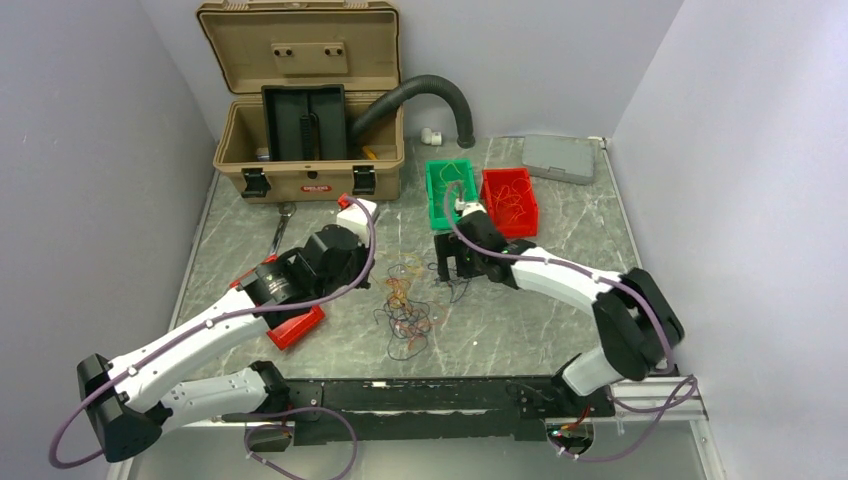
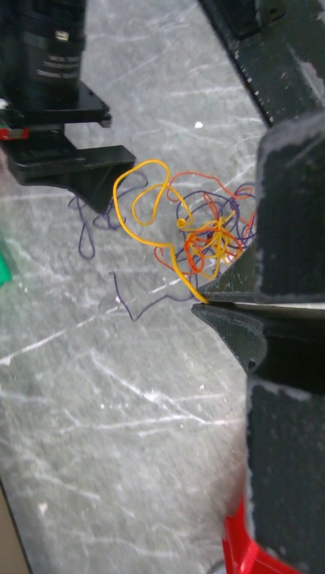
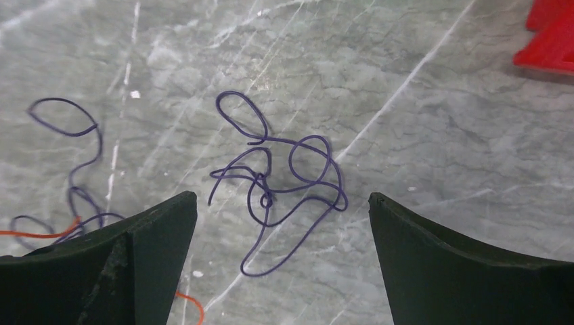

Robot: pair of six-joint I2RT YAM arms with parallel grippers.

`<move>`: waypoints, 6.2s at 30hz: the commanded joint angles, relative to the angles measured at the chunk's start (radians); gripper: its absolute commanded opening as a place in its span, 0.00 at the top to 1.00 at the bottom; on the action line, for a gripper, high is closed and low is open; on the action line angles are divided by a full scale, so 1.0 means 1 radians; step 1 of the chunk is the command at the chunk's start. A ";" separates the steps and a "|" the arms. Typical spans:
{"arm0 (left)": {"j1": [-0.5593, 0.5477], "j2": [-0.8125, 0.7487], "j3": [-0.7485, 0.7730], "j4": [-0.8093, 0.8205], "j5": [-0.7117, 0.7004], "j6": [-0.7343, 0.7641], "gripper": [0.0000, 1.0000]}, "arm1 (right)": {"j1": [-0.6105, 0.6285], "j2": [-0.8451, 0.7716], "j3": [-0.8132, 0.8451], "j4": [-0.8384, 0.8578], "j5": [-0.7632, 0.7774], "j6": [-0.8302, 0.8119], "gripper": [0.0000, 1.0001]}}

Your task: Untangle the cables

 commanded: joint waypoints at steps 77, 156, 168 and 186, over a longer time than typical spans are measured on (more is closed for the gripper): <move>0.519 0.424 0.169 -0.204 -0.162 -0.697 0.45 | 0.062 -0.210 0.272 -0.045 -0.068 -0.185 1.00; 0.287 -0.151 -0.264 0.071 0.322 -0.046 0.08 | 0.240 -0.041 -0.014 0.154 -0.157 0.031 0.47; 0.286 -0.086 -0.255 0.042 0.376 -0.019 0.11 | 0.260 0.124 0.095 0.176 -0.098 0.082 0.84; 0.241 0.186 -0.291 0.232 0.474 -0.047 0.27 | 0.222 -0.040 0.015 0.126 -0.038 0.169 1.00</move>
